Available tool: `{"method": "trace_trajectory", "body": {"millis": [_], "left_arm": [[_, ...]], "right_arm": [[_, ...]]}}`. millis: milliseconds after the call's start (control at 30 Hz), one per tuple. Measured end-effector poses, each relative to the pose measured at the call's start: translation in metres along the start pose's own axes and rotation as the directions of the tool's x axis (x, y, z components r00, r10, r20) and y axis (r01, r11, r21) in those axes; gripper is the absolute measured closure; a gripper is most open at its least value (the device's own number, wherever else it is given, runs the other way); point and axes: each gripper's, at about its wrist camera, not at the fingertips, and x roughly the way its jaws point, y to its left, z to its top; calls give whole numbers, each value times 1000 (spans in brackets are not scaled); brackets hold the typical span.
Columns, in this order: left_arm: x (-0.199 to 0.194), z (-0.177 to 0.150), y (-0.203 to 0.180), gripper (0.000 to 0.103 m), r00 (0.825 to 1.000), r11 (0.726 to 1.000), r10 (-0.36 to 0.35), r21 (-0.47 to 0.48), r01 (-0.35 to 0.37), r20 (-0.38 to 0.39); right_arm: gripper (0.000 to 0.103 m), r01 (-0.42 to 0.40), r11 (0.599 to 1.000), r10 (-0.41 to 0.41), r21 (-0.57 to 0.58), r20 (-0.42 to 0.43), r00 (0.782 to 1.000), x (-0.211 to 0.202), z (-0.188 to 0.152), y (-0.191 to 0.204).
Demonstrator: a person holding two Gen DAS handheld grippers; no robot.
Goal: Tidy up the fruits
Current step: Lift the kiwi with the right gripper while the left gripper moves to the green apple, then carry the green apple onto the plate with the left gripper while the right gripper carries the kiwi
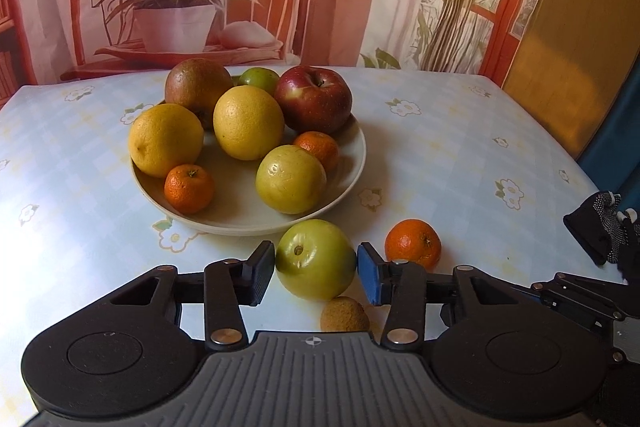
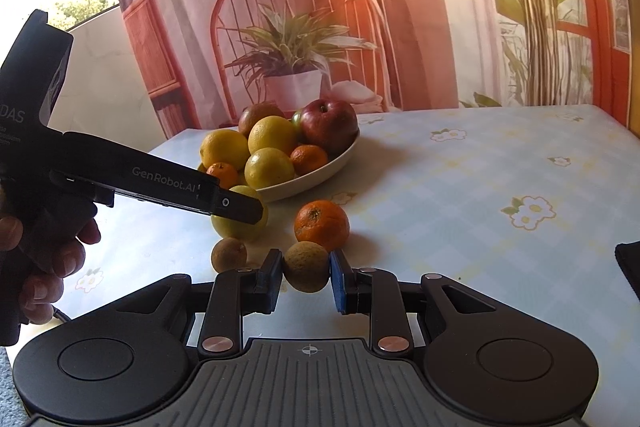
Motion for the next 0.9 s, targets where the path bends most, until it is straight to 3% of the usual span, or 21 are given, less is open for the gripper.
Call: {"method": "trace_trajectory", "body": {"millis": [567,700,900], "left_arm": [[-35,12,22,57,997,999,-35,23,34,73],[-35,15,29,57,996,998,-54,18,53,78],[-20,20,38,57,996,1000,-28,12,27,79]], "right_arm": [[80,11,1000,-11,3,2,1000,1,-1,0],[80,15,1000,-15,8,-4,1000,2,-1,-1],[80,25,1000,-25,6,-22,999,4,0,0]]}}
